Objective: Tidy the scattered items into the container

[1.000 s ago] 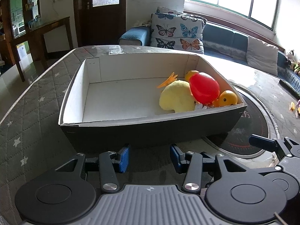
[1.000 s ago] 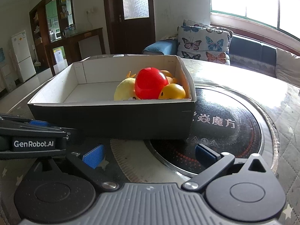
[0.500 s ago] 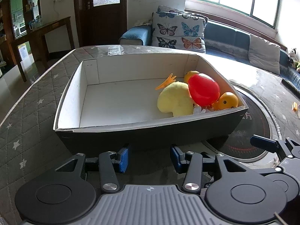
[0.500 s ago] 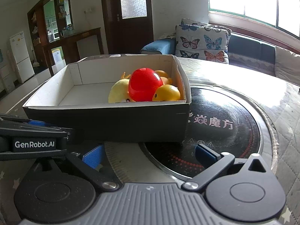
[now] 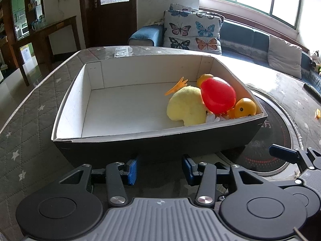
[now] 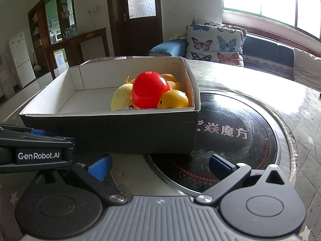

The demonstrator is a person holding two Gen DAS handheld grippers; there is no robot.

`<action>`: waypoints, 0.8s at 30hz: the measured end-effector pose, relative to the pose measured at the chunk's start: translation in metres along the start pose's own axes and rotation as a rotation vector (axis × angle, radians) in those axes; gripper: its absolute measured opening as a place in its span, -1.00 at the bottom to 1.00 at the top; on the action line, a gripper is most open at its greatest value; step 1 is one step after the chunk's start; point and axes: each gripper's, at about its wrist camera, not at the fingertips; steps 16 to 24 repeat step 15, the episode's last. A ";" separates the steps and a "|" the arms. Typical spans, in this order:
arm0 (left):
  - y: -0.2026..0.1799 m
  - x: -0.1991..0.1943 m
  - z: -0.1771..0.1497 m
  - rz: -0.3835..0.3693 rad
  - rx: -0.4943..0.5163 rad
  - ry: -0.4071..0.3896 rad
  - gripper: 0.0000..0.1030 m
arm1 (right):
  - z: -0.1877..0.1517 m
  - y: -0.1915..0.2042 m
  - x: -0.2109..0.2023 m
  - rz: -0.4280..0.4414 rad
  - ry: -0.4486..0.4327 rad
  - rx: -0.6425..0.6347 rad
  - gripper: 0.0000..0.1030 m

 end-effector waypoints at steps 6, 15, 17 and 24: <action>-0.001 0.001 0.000 -0.001 -0.003 -0.002 -0.12 | 0.000 0.000 0.000 0.001 0.001 0.000 1.00; -0.006 0.000 0.000 -0.023 0.004 -0.008 -0.25 | -0.001 -0.001 -0.002 0.007 -0.001 0.001 1.00; -0.006 0.000 0.000 -0.023 0.004 -0.008 -0.25 | -0.001 -0.001 -0.002 0.007 -0.001 0.001 1.00; -0.006 0.000 0.000 -0.023 0.004 -0.008 -0.25 | -0.001 -0.001 -0.002 0.007 -0.001 0.001 1.00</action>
Point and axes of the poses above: each gripper's, at about its wrist camera, not at the fingertips, and x roughly the way its jaws point, y to its left, z to its top, and after that the axes turned 14 degrees about -z, right-handed
